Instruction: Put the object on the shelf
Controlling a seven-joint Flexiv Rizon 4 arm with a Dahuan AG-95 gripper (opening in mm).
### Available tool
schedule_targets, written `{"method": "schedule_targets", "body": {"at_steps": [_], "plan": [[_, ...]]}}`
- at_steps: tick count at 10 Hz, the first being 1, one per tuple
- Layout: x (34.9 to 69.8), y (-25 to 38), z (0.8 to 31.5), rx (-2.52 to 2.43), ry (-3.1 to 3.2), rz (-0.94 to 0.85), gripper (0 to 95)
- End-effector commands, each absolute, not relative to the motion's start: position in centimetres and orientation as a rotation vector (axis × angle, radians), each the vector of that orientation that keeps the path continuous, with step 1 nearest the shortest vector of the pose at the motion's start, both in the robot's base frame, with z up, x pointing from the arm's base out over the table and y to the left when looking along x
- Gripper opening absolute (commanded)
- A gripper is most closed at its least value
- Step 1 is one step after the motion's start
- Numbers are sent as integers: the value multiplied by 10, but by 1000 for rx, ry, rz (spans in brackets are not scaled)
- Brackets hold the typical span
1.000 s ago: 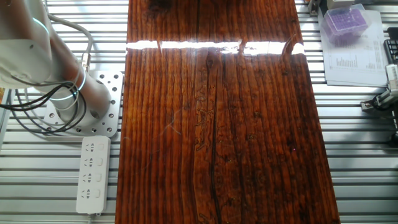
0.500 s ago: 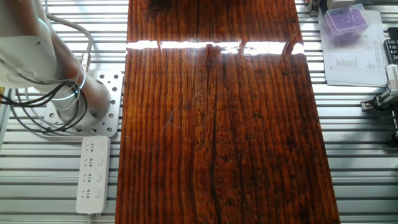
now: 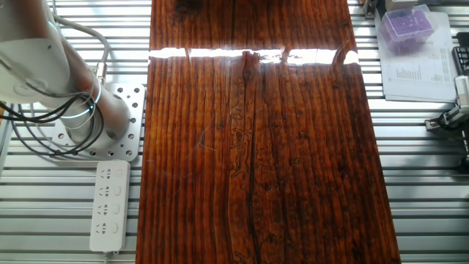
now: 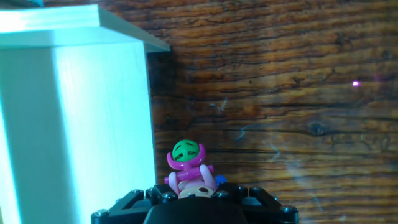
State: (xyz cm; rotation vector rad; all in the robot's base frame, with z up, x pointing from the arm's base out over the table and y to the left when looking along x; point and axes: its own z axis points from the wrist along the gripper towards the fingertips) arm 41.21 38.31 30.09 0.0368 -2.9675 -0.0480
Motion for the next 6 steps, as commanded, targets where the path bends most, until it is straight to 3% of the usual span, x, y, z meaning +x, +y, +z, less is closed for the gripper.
{"method": "schedule_targets", "body": {"at_steps": [1,6], "plan": [[413,384,302,94,-2940,1,0],[411,391,311,60,-2887,-22,0]]}}
